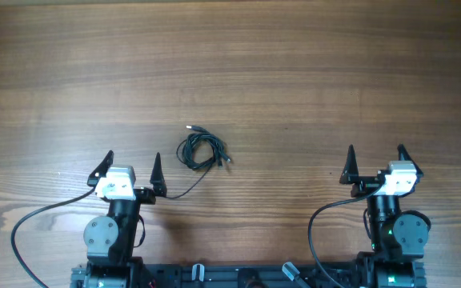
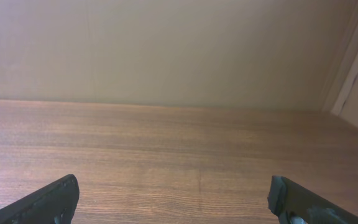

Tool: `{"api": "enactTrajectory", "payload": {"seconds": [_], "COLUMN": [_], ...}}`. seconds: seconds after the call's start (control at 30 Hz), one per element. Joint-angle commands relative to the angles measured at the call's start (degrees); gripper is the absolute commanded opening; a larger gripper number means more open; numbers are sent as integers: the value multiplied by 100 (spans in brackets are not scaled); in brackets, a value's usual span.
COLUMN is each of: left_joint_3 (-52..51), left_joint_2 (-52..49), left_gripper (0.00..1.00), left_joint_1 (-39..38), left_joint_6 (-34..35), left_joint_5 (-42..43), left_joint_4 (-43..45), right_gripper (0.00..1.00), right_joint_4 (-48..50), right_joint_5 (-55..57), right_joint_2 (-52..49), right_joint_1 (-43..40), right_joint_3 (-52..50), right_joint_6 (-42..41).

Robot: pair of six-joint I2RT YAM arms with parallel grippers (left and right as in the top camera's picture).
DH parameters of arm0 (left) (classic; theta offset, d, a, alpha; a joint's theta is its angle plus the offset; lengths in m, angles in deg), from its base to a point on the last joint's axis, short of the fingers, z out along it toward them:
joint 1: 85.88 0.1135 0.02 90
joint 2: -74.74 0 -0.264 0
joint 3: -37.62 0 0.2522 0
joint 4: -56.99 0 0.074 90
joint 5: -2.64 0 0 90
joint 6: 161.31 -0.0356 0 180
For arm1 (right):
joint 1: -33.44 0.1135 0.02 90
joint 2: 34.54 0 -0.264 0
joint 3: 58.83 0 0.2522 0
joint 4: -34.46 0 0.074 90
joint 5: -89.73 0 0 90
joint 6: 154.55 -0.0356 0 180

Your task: Untangle cables

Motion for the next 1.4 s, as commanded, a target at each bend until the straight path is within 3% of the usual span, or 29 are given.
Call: {"api": "enactTrajectory", "payload": {"seconds": [0.0,0.97,1.23,1.37], "left_joint_3": [-35,-35,-35,-35], "left_joint_2": [-42,-42,-42,-42], "left_gripper": [100,100,100,100], "left_joint_1": [-20,-20,-20,-20], "left_joint_6": [-66,-68,-68,-68], "left_joint_5": [-74,-74,-74,-74], "left_joint_4": [-4,-4,-4,-4], "right_gripper": [100,100,100,100], "right_joint_4": [48,50,50,50], "right_joint_5": [-74,-74,-74,-72], "right_joint_2": [59,59,59,59], "right_joint_1": [1204,1209,2081,2107], "right_joint_3": [-15,-15,-15,-15], "right_joint_6": [81,81,79,81]}}
